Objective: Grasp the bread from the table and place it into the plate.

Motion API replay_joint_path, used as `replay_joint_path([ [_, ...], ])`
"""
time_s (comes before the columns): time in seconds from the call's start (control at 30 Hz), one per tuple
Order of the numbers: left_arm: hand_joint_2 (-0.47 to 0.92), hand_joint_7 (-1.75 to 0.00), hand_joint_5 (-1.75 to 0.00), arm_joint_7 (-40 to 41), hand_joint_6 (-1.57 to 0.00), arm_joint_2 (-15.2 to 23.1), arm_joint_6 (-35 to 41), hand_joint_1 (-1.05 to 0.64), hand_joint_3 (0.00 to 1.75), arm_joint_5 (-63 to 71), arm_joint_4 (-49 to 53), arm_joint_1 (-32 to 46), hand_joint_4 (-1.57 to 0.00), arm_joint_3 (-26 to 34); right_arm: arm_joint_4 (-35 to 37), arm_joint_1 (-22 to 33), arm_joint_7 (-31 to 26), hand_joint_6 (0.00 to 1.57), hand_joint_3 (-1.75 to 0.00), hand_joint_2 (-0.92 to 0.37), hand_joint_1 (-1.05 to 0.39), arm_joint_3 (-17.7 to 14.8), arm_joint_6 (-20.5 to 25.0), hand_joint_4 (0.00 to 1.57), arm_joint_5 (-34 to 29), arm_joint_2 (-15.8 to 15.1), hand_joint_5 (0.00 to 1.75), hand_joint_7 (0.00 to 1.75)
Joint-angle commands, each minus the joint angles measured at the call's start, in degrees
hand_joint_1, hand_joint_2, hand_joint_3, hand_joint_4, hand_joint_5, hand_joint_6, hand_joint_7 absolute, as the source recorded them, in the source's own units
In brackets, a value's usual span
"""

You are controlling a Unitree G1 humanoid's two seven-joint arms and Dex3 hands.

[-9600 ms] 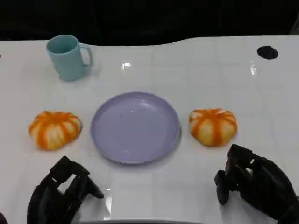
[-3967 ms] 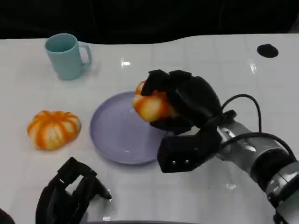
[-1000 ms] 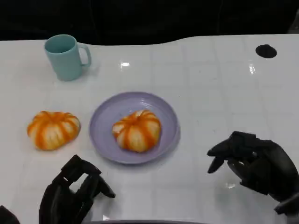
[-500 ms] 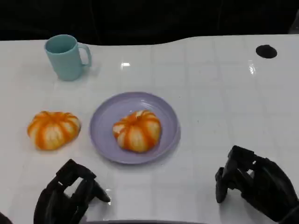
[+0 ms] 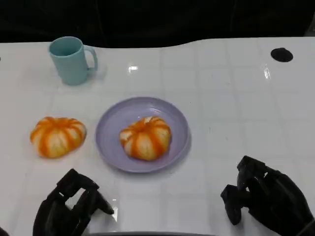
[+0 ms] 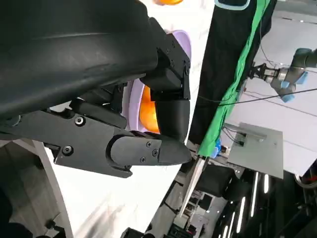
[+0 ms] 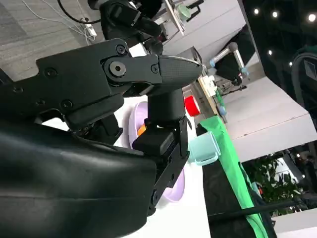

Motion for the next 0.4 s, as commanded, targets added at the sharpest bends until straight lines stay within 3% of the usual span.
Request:
replay_joint_path([
  [0.03, 0.92, -1.52, -1.75, -0.7, -0.49, 1.4, 0.3, -0.52, 0.27, -0.7, 0.9, -1.0, -0.6, 0.4, 0.5, -0.7, 0.2, 0.74, -0.36, -0.92, -0.52, -1.4, 0.2, 0.97, 0.0, 0.0, 1.75, 1.75],
  [0.4, 0.92, -1.57, -1.75, -1.0, -0.47, 2.2, -0.8, -0.54, 0.28, -0.6, 3.0, -2.1, -0.62, 0.5, 2.2, -2.0, 0.0, 0.73, -0.36, -0.92, -0.51, -2.5, 0.0, 0.95, -1.3, 0.6, 1.75, 1.75],
])
